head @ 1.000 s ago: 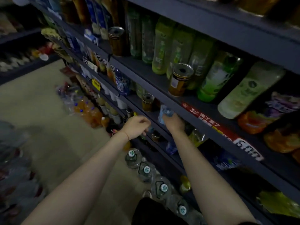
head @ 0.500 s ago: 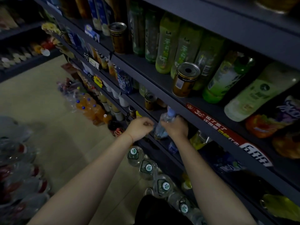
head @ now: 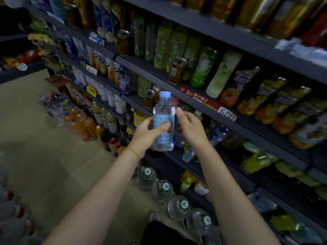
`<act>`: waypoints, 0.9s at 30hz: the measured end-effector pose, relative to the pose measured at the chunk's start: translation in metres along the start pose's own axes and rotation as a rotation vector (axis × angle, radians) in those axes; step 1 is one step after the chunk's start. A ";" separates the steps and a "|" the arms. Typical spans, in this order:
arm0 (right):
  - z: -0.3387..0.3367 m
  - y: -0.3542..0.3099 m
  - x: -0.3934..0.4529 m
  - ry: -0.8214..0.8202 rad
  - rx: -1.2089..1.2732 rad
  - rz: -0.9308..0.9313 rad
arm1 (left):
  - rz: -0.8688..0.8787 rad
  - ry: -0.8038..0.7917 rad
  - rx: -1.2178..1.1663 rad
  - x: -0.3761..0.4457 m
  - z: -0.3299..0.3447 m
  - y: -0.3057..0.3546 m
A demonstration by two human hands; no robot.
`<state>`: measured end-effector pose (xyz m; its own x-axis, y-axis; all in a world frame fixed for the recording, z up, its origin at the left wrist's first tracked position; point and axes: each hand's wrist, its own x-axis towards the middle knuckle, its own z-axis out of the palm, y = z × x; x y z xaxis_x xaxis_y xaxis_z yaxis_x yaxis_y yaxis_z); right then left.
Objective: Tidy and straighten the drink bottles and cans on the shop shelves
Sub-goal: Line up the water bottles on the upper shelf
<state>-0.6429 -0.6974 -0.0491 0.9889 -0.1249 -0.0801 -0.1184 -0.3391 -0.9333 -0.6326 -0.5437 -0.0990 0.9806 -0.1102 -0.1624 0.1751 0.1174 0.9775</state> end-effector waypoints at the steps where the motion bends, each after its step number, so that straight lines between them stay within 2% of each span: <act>1: -0.012 -0.005 -0.013 -0.026 -0.009 -0.026 | -0.002 0.000 -0.101 -0.010 0.009 0.011; 5: -0.055 -0.019 -0.054 -0.080 -0.188 -0.191 | 0.100 -0.114 -0.263 -0.043 0.045 0.064; 10: -0.117 -0.047 -0.096 0.084 -0.125 -0.437 | 0.342 -0.326 -0.192 -0.085 0.109 0.113; 15: -0.234 -0.027 -0.141 0.246 -0.090 -0.536 | 0.468 -0.527 -0.128 -0.125 0.230 0.126; 23: -0.462 0.022 -0.206 0.595 -0.187 -0.610 | 0.601 -0.558 -0.158 -0.180 0.474 0.124; 27: -0.537 0.018 -0.217 0.735 -0.204 -0.604 | 0.635 -0.430 -0.127 -0.179 0.542 0.133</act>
<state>-0.9080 -1.1770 0.1395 0.5938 -0.4043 0.6957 0.3089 -0.6838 -0.6611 -0.8325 -1.0430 0.1331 0.7802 -0.3543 0.5155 -0.3744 0.3956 0.8386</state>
